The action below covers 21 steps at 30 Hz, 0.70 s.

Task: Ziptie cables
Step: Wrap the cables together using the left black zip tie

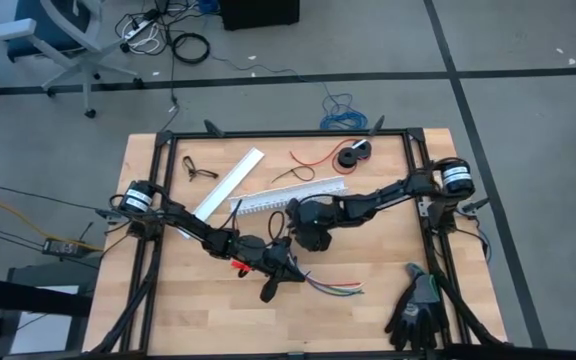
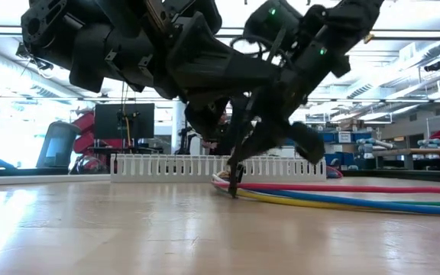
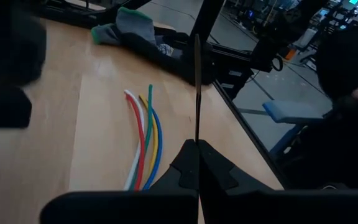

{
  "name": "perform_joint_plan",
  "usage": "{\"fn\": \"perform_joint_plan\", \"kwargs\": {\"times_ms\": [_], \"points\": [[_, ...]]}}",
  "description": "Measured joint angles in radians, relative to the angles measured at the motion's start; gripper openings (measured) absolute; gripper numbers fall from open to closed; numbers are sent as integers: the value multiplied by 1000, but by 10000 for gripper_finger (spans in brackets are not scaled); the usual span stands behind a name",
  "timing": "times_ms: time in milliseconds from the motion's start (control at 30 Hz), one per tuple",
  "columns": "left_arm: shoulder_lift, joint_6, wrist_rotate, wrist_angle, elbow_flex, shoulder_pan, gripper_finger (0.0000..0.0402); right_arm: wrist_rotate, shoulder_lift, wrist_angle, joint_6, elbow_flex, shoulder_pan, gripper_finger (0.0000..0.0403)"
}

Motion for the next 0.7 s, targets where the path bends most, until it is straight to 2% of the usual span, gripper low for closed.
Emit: {"fn": "perform_joint_plan", "kwargs": {"times_ms": [133, 333, 467, 567, 700], "points": [[0, 1, -15, -16, 0, 0, 0, 17, -89, -84, 81, 0, 6, 100], [0, 20, -37, -27, 0, 0, 0, -20, -247, -329, 430, -2, -9, 95], [0, 51, -61, -21, 0, 3, 0, -75, -302, -384, 733, -43, -4, 90], [0, 53, -65, -25, 0, 11, 0, -74, -324, -403, 883, -97, 23, 82], [-1, 74, -90, -32, 0, 24, 0, -61, -337, -332, 1022, -194, 86, 64]]}}
